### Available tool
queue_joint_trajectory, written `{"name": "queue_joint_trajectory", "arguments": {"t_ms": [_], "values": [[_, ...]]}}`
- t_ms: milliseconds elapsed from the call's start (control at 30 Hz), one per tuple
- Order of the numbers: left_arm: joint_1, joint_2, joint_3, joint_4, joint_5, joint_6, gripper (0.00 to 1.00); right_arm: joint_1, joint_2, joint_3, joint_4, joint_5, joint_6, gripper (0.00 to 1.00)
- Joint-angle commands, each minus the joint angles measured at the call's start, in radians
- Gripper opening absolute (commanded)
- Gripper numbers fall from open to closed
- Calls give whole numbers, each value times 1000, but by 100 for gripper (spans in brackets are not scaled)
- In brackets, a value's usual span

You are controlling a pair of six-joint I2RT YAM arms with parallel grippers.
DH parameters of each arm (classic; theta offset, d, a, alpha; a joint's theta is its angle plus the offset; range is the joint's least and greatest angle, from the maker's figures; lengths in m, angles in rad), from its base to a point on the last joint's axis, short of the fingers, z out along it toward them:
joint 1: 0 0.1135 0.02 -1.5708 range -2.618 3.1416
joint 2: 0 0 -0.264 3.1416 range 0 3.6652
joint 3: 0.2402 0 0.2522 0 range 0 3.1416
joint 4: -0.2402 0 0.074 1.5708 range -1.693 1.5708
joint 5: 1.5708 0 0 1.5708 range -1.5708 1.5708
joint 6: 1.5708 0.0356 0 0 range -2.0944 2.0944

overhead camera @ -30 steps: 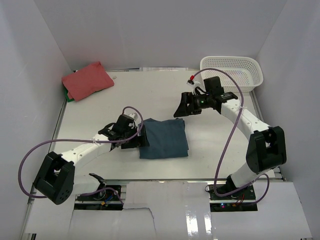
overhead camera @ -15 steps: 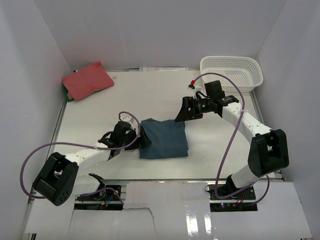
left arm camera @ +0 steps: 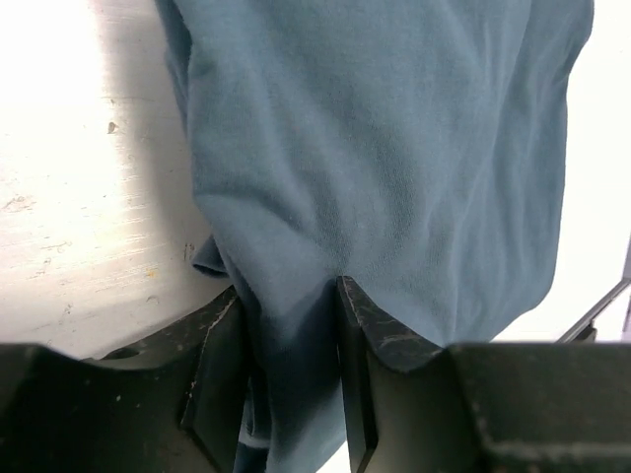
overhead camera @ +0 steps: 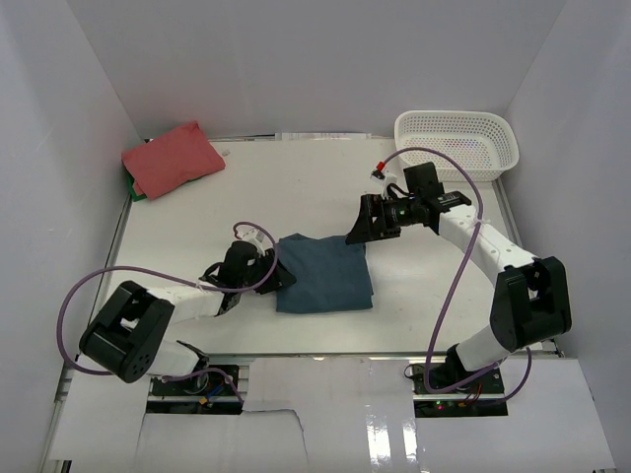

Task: Fold and stack the t-shirts
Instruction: Smooth out wrinkles on the folded tshirt, then put the neatly folded tshirt into the corner of the board with the left arm

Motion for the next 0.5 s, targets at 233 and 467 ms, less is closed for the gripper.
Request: {"name": "queue_joint_trajectory", "arguments": {"t_ms": [233, 467], "values": [[24, 170, -71, 50, 118, -3, 49, 2, -49, -13, 9, -19, -6, 91], [40, 270, -26, 92, 212, 18, 0, 2, -61, -25, 5, -15, -3, 91]]}}
